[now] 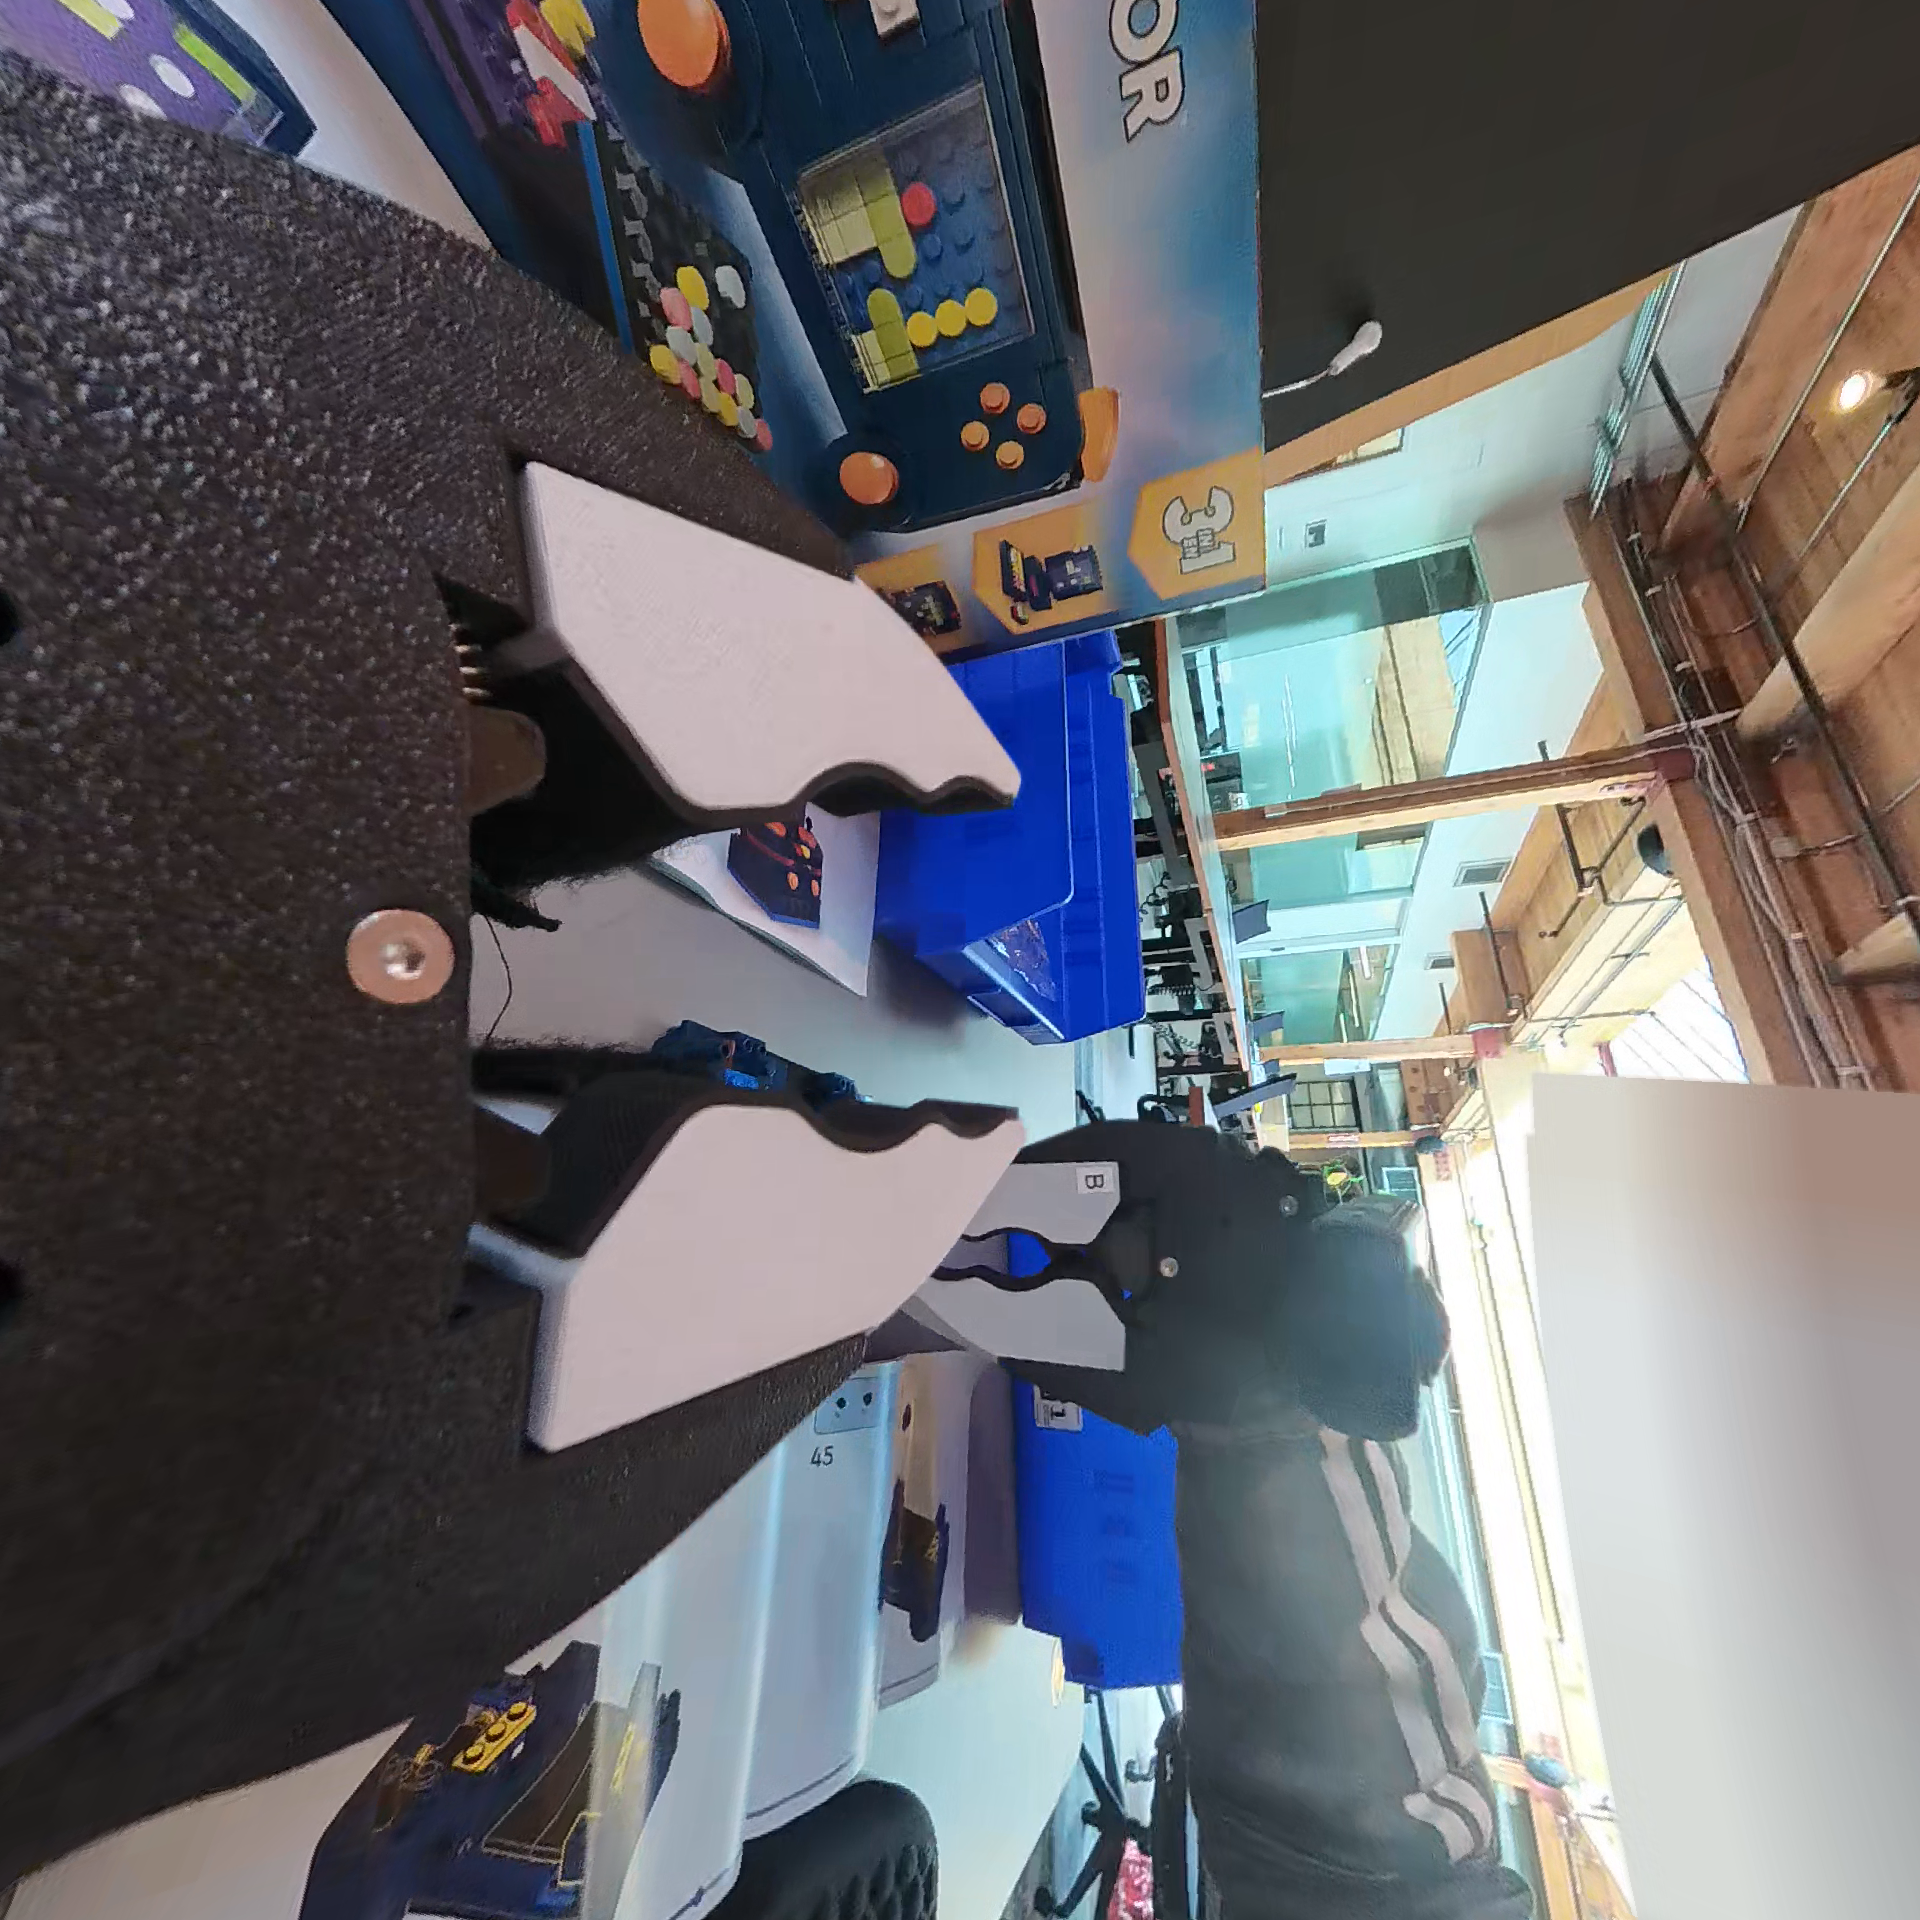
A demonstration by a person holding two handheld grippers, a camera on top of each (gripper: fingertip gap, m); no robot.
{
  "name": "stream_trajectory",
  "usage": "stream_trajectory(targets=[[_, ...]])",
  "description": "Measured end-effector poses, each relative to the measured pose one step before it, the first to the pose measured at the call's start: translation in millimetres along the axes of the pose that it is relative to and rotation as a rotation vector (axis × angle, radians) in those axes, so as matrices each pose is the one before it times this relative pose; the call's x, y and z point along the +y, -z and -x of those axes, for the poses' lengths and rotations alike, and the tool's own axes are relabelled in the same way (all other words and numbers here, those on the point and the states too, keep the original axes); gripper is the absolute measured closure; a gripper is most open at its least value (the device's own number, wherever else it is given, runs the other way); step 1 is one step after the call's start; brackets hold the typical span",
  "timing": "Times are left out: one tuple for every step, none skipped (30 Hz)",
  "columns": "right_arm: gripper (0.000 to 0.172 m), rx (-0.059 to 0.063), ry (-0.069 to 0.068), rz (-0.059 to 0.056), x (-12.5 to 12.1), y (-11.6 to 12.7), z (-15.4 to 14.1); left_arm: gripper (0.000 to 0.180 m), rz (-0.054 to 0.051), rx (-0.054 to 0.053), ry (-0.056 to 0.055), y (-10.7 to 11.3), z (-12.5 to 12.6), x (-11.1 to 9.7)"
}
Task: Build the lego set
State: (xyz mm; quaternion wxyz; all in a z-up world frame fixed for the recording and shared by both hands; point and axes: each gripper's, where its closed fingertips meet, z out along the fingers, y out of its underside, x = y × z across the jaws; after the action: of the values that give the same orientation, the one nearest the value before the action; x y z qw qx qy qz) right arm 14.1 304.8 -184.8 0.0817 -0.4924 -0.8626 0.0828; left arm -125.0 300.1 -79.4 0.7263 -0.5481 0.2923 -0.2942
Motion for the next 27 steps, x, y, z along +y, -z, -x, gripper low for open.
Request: stream_trajectory(targets=[[0.165,0.0009,-0.0046,0.0065,-0.24,-0.27,-1.05,0.128,0.0035,0.002,-0.001,-0.38,-0.37,0.59],[0.165,0.0008,-0.005,0.0084,-0.05,-0.42,-0.59,0.128,0.0026,0.0006,-0.0013,-0.09,-0.26,0.48],[0.165,0.0039,-0.0042,0.0136,0.43,-0.85,-0.39,0.128,0.0024,-0.0003,0.0002,-0.01,0.1,0.46],[0.165,0.0049,-0.0022,0.0224,1.4,-1.2,-0.2,0.128,0.0007,0.0007,0.0015,0.0,0.03,0.13],[0.165,0.009,0.0013,0.0232,1.47,-1.46,-0.27,0.128,-0.0006,0.0005,0.002,0.04,-0.01,-0.08],[0.165,0.0119,0.001,0.0205,1.19,-1.38,-0.51,0.128,0.0003,0.0,0.0013,-0.01,0.11,0.17],[0.165,0.0125,-0.0029,0.0147,0.29,-1.21,-0.68,0.128,0.002,0.0005,0.0005,-0.06,-0.02,0.31],[0.165,0.0109,-0.0031,0.0134,0.43,-0.74,-0.6,0.128,0.002,0.0055,-0.0007,-0.2,-0.86,0.42],[0.165,0.0094,0.0002,0.0131,0.56,-0.39,-0.42,0.129,0.004,0.0084,-0.0023,-0.55,-1.49,0.54],[0.165,0.0094,0.0018,0.0106,0.52,-0.03,-0.61,0.129,0.008,0.0064,-0.0057,-0.68,-1.43,1.0],[0.165,0.0061,0.0035,0.0079,0.28,-0.08,-0.14,0.129,0.0117,0.0068,-0.0096,-1.02,-1.71,1.62],[0.165,0.0035,0.0059,0.0046,0.06,-0.09,0.01,0.13,0.0129,0.0105,-0.0111,-1.18,-2.4,1.75],[0.165,0.0021,0.0034,0.0045,0.28,-0.04,-0.08,0.131,0.0142,0.0118,-0.0126,-1.34,-2.62,1.89],[0.165,0.0006,0.0,0.0056,0.36,-0.07,-0.36,0.132,0.0161,0.0119,-0.0145,-1.56,-2.85,2.06],[0.165,-0.0002,0.0011,0.0039,0.22,-0.08,-0.29,0.134,0.0177,0.0164,-0.0167,-1.69,-3.76,2.05],[0.165,-0.0017,0.0041,0.0024,0.15,0.02,-0.37,0.136,0.0188,0.0225,-0.0193,-2.04,-4.78,1.84],[0.165,-0.0024,0.001,0.0019,0.26,-0.17,-0.54,0.138,0.025,0.0341,-0.0199,-2.94,-6.65,2.34],[0.165,-0.0052,-0.0019,0.0005,0.18,-0.02,-0.39,0.142,0.0377,0.0511,-0.0174,-4.25,-9.31,3.2],[0.165,-0.0076,-0.0003,-0.0006,-0.02,0.02,-0.13,0.145,0.0527,0.0589,-0.0128,-5.94,-10.81,3.73],[0.165,-0.0075,0.0014,-0.0016,0.03,-0.03,-0.16,0.147,0.0636,0.0617,-0.0089,-7.52,-11.39,3.81],[0.165,-0.0073,0.0009,-0.0017,0.01,0.07,-0.16,0.147,0.0644,0.0706,-0.0032,-8.57,-12.73,2.95],[0.165,-0.0078,0.0014,-0.0014,0.09,0.02,0.01,0.147,0.0606,0.0629,0.0112,-9.22,-11.28,2.21],[0.165,-0.007,0.0005,-0.0013,-0.07,0.02,-0.13,0.147,0.0586,0.0458,0.0218,-9.45,-8.22,2.12],[0.165,-0.0053,-0.0001,-0.0016,0.06,0.02,-0.2,0.148,0.0624,0.0269,0.0227,-9.1,-5.01,3.02],[0.165,-0.0054,-0.0001,-0.003,-0.09,0.04,-0.06,0.15,0.0675,0.0106,0.0164,-8.01,-2.26,3.9],[0.165,-0.0059,-0.0008,-0.005,-0.03,0.01,-0.11,0.151,0.0576,0.0109,0.0051,-6.87,-2.42,3.04],[0.165,-0.0057,-0.0029,-0.0068,-0.02,0.09,-0.07,0.151,0.0398,0.0048,0.0027,-5.81,-1.71,1.08]])
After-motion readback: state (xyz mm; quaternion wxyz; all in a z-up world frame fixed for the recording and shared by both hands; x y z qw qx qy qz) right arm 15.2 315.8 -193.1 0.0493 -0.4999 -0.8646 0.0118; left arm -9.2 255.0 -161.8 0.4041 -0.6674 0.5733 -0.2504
